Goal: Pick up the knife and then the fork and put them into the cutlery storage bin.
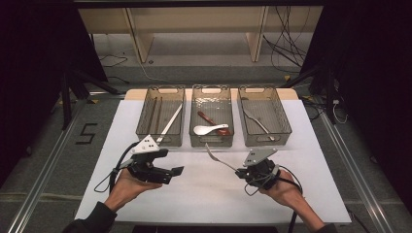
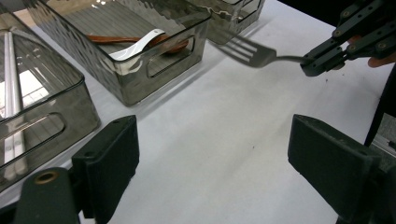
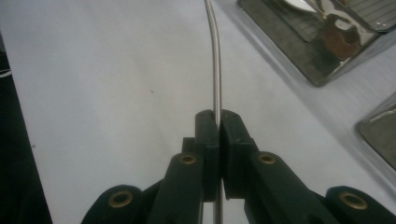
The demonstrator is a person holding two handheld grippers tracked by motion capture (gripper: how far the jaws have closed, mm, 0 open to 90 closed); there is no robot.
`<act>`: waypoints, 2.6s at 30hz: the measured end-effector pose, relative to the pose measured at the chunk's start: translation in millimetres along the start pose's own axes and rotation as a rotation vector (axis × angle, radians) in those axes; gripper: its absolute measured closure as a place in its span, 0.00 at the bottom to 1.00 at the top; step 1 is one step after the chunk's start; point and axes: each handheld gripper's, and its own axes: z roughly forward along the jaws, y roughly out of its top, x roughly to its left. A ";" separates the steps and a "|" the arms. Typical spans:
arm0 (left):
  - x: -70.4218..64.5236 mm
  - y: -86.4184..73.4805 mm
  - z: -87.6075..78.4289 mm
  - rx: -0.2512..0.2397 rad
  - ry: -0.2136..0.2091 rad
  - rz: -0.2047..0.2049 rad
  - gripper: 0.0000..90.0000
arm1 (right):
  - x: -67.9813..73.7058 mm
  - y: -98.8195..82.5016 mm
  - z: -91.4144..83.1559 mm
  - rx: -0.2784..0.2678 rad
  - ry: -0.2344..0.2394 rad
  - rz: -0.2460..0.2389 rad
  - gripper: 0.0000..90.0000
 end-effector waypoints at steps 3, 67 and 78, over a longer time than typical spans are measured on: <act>5.4 -4.0 -1.5 -0.009 0.011 -0.010 0.18 | -5.5 0.7 -3.0 -0.018 -0.008 0.021 0.97; 12.5 -24.1 -22.5 -0.050 0.039 -0.045 0.17 | -169.1 25.2 -17.0 -0.048 -0.257 0.473 0.97; 12.6 -24.3 -21.8 -0.049 0.040 -0.049 0.17 | -184.5 28.7 -8.8 -0.013 -0.306 0.534 0.97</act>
